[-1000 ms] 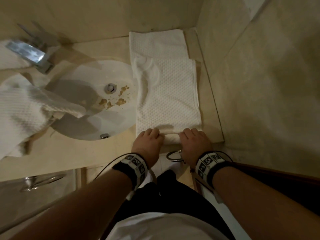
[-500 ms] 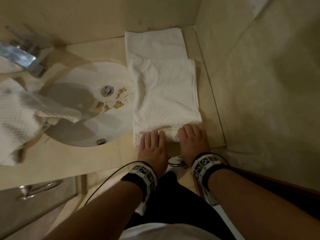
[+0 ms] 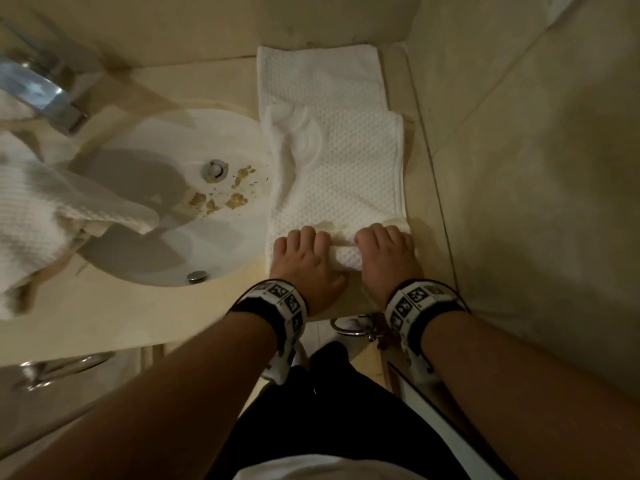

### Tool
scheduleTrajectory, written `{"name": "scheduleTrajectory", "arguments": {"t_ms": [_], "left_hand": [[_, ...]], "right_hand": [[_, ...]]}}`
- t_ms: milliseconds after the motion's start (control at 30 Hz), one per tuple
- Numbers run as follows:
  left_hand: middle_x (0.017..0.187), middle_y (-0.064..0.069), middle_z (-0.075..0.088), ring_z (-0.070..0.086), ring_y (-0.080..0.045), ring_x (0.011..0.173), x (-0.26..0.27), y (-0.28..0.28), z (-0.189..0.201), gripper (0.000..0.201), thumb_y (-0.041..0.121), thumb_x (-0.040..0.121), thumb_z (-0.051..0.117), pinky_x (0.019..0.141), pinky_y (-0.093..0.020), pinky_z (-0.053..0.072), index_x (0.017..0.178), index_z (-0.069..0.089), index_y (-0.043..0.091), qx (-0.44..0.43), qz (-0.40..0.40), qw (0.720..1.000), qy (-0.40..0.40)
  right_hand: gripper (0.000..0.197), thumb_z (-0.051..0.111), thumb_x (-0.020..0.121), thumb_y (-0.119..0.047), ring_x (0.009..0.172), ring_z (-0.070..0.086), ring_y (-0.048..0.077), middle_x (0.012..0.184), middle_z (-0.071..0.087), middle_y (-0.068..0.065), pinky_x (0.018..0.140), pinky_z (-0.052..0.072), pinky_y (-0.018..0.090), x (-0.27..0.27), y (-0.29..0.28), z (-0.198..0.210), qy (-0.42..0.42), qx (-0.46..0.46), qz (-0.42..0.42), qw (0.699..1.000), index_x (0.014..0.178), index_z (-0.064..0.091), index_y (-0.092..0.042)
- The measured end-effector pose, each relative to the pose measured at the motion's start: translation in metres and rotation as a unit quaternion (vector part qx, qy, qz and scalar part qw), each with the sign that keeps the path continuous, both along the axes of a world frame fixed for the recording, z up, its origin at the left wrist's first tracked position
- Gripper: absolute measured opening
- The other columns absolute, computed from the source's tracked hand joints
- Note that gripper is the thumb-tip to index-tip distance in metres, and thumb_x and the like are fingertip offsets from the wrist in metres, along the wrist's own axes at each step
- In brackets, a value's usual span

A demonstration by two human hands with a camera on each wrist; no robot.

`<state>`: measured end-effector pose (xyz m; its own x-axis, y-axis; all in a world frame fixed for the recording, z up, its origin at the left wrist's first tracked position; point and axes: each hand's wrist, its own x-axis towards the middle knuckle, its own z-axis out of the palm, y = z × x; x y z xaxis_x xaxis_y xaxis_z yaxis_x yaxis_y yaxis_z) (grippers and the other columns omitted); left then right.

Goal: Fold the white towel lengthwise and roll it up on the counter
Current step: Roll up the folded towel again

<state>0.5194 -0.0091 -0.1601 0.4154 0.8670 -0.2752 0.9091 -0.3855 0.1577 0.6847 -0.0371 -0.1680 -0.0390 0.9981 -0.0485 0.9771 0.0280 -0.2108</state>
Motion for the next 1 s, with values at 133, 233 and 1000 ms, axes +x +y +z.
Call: {"name": "scheduleTrajectory", "arguments": {"t_ms": [133,233,1000], "left_hand": [[0.120,-0.005,0.044,0.042,-0.028,0.107,0.006,-0.004,-0.005,0.053,0.058,0.085,0.041,0.094,-0.043,0.032,0.120,0.043,0.018,0.011,0.024,1.000,0.013],[0.115,-0.008,0.048,0.044,-0.030,0.101,0.007,-0.013,-0.006,0.050,0.054,0.084,0.040,0.090,-0.044,0.033,0.116,0.046,0.016,0.036,0.033,0.999,0.008],[0.150,-0.025,0.034,0.026,-0.042,0.140,-0.033,-0.114,0.005,0.093,0.035,0.071,0.040,0.118,-0.062,0.004,0.154,0.025,-0.004,-0.018,-0.086,0.996,0.026]], "right_hand": [[0.023,0.061,0.089,-0.024,0.097,0.054,0.030,0.110,0.059,0.007,0.080,0.040,0.042,0.009,-0.027,-0.004,-0.023,0.078,0.056,0.995,0.110,0.063,-0.015],[0.044,0.054,0.085,-0.024,0.109,0.053,0.035,0.128,0.051,0.012,0.089,0.044,0.049,0.019,-0.039,-0.009,-0.036,0.037,0.090,0.995,0.128,0.053,-0.016],[0.055,0.077,0.066,-0.020,0.103,0.059,0.032,0.119,0.064,0.010,0.087,0.043,0.041,-0.001,-0.094,0.020,-0.055,0.001,0.063,0.996,0.119,0.067,-0.013]]}}
